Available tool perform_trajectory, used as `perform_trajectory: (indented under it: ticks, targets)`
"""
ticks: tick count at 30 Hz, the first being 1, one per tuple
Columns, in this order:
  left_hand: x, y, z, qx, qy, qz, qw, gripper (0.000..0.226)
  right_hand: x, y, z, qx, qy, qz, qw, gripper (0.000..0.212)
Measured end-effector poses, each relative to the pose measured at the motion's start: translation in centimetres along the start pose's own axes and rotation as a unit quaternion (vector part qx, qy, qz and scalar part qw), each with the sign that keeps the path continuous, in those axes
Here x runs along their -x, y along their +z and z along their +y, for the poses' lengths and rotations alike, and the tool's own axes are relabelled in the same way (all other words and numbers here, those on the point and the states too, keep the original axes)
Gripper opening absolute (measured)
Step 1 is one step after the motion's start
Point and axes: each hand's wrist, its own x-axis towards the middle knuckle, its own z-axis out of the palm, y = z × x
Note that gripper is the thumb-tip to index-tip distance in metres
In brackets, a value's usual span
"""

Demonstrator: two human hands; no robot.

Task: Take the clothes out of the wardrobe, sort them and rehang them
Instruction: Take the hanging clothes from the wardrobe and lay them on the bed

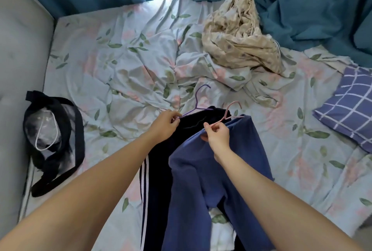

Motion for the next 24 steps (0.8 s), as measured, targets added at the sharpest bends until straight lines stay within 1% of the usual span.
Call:
perform_trajectory:
  ticks: [2, 4, 5, 7, 10, 14, 16, 21, 24]
  targets:
    - [-0.1, -0.2, -1.4, 0.001, -0.002, 0.012, 1.0, 0.027, -1.8, 1.3, 0.9, 0.008, 0.003, -0.009, 1.0, 0.016]
    - [0.6, -0.8, -1.9, -0.014, 0.004, 0.028, 0.999, 0.026, -3.0, 2.3, 1.4, 0.019, 0.007, -0.038, 0.999, 0.009]
    - [1.1, -1.1, -2.1, -0.03, 0.008, 0.034, 0.999, 0.027, -3.2, 2.5, 1.5, 0.03, 0.005, -0.055, 0.998, 0.01]
    - [2.4, -1.6, -2.2, -0.073, 0.016, 0.036, 0.997, 0.032, -3.0, 2.7, 1.5, 0.063, -0.007, -0.069, 0.996, 0.022]
    - [4.9, -2.7, -1.9, -0.128, 0.024, 0.046, 0.99, 0.038, -1.4, 1.7, 0.0, 0.134, -0.048, -0.059, 0.988, 0.029]
    - [7.8, -4.7, 0.0, -0.164, 0.043, 0.08, 0.982, 0.041, 2.6, 0.0, -3.0, 0.261, -0.121, -0.065, 0.956, 0.03]
    - [9.6, -6.0, 1.7, -0.177, 0.06, 0.1, 0.977, 0.041, 5.2, -1.0, -4.6, 0.311, -0.161, -0.055, 0.935, 0.031]
    - [15.4, -10.0, 6.0, -0.186, 0.127, 0.137, 0.965, 0.042, 13.3, -3.0, -9.0, 0.368, -0.214, -0.026, 0.904, 0.037]
    - [18.7, -12.9, 8.2, -0.204, 0.165, 0.158, 0.952, 0.047, 18.7, -4.2, -11.2, 0.409, -0.254, 0.008, 0.877, 0.041]
